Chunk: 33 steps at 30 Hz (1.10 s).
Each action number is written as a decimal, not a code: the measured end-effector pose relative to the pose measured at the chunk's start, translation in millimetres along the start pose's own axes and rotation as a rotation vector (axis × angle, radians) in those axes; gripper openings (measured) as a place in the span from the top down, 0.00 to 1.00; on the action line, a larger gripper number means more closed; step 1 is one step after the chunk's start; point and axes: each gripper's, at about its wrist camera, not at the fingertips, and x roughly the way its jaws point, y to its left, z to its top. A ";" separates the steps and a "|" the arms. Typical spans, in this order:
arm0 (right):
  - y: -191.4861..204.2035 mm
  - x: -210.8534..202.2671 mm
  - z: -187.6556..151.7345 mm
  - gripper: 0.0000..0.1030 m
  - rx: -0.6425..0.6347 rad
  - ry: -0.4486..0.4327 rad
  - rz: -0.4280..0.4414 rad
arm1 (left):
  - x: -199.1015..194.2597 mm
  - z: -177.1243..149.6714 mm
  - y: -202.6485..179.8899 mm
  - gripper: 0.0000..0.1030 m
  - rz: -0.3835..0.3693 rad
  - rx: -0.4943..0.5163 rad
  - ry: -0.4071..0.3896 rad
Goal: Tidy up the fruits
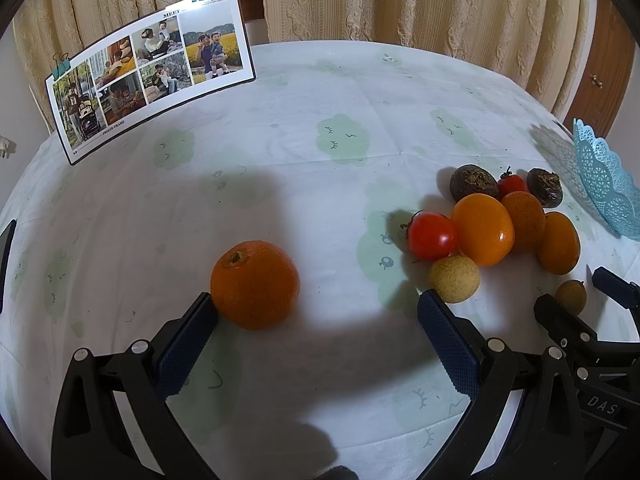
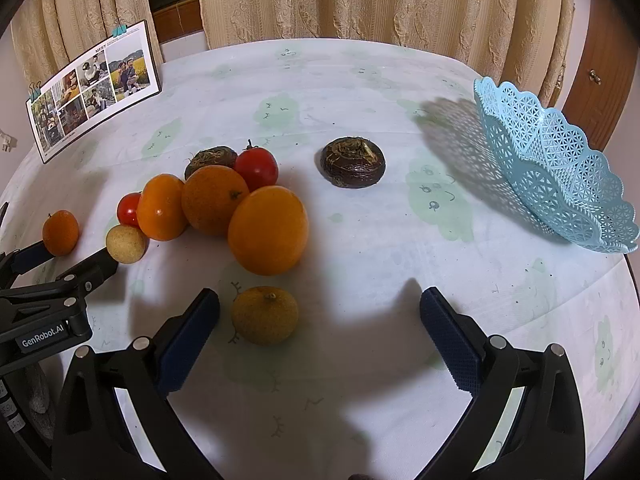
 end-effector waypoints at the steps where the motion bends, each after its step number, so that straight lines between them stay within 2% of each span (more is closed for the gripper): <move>1: 0.0 0.0 0.0 0.02 0.000 0.000 0.000 | 0.1 0.1 0.0 0.05 0.000 0.000 0.000; 33: -1.1 1.3 1.7 0.02 -0.016 0.016 0.013 | -1.7 -4.6 -1.5 0.05 0.003 0.005 0.000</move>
